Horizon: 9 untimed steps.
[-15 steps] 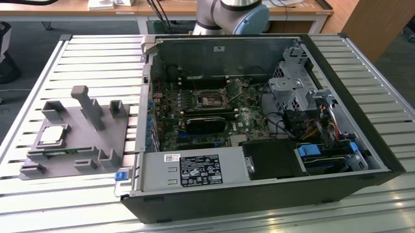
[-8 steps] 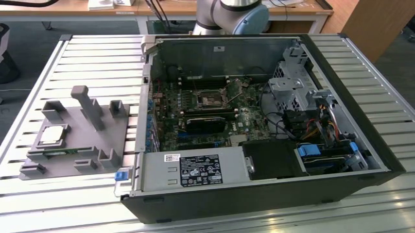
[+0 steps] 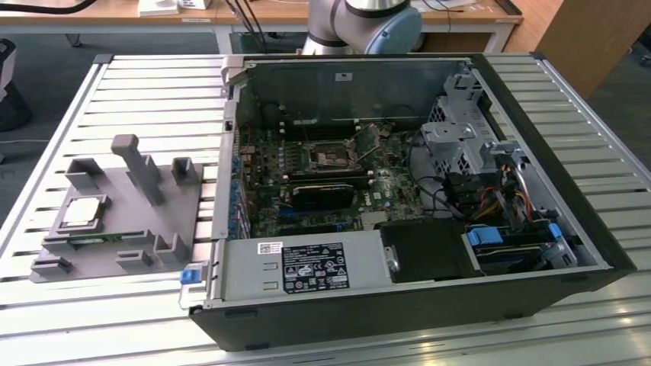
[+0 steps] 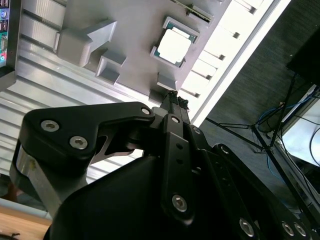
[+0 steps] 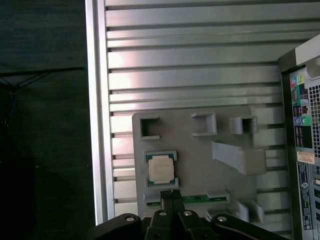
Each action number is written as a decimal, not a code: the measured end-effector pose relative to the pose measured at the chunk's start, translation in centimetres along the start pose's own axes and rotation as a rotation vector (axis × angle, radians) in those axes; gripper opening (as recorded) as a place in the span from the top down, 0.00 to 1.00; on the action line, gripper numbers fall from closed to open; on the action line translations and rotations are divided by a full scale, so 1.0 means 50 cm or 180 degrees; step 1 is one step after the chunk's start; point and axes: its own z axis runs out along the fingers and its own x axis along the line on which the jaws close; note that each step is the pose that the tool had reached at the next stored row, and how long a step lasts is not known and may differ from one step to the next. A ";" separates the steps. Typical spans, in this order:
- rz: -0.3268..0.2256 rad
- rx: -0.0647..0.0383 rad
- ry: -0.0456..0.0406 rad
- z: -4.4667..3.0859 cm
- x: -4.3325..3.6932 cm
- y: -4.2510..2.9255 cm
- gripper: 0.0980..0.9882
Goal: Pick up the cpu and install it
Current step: 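Pick up the cpu and move it towards the insertion slot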
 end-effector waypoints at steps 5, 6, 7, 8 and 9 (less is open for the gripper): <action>0.0000 0.0000 0.0002 0.004 0.000 0.000 0.99; 0.0000 0.0000 0.0002 0.004 0.000 0.000 0.99; 0.0000 0.0000 0.0002 0.005 0.000 0.000 0.99; 0.0000 0.0000 0.0003 0.005 0.000 0.000 0.99; 0.0000 0.0000 0.0003 0.006 0.000 0.000 0.99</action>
